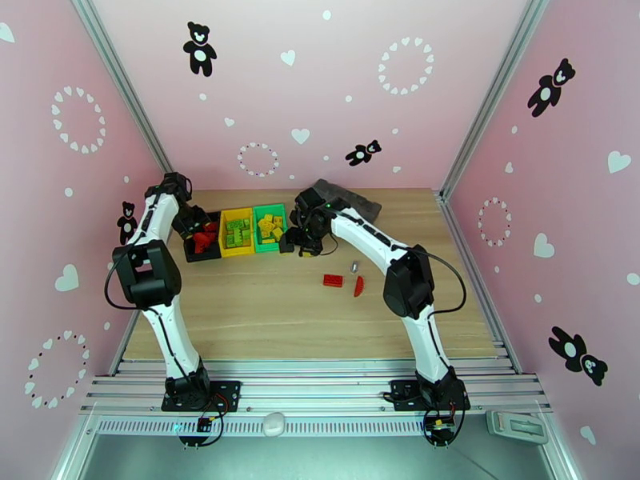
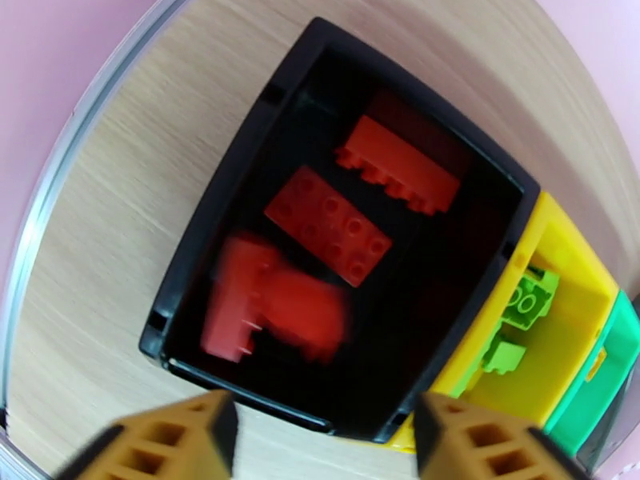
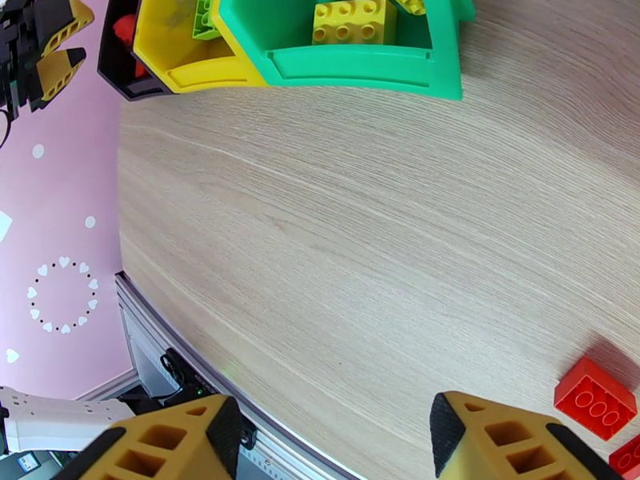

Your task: Sort the legos into containers by color

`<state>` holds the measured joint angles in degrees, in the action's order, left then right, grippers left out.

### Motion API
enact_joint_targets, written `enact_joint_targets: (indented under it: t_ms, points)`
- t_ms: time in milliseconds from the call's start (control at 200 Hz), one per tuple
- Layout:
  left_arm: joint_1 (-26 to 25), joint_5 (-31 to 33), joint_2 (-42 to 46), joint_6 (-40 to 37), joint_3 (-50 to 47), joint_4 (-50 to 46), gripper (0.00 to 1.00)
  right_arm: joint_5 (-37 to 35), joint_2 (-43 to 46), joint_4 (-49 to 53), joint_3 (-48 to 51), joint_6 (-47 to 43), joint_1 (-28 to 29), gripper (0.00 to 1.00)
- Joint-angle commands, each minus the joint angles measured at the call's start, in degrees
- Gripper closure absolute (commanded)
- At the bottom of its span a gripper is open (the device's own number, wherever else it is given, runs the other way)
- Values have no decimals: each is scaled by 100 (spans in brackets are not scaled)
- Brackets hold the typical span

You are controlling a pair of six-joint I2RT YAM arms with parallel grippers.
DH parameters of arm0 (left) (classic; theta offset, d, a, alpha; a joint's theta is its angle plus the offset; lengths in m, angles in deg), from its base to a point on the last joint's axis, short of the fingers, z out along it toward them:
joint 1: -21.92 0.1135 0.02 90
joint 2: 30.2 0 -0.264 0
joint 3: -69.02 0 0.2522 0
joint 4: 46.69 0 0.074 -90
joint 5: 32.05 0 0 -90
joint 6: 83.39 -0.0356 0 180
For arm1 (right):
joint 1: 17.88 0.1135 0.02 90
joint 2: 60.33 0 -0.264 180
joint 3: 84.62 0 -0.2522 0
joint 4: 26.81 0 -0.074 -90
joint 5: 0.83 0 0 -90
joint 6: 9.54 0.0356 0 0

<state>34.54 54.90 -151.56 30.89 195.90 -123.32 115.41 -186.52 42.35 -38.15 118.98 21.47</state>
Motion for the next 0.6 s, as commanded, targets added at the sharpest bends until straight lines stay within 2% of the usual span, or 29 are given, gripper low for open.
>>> enact_joint_targets:
  t_ms: [0, 110, 210, 430, 596]
  points:
    - [-8, -212, 229, -40, -14, -48, 32, -39, -108, 201, -191, -45, 12, 33]
    - [-195, -197, 597, -83, -398, 61, 31, -226, -34, 271, -140, -64, 11, 33]
    - [-605, -191, 1022, -79, -946, 231, 30, -410, 103, 245, 48, -42, -30, 33]
    - [-1887, -185, 1857, 351, -2269, 784, 26, -781, 814, 15, 1076, 65, -272, 32]
    - [-3014, -354, 1827, 632, -2605, 1010, 26, -1036, 1600, -214, 2255, 147, -608, 31]
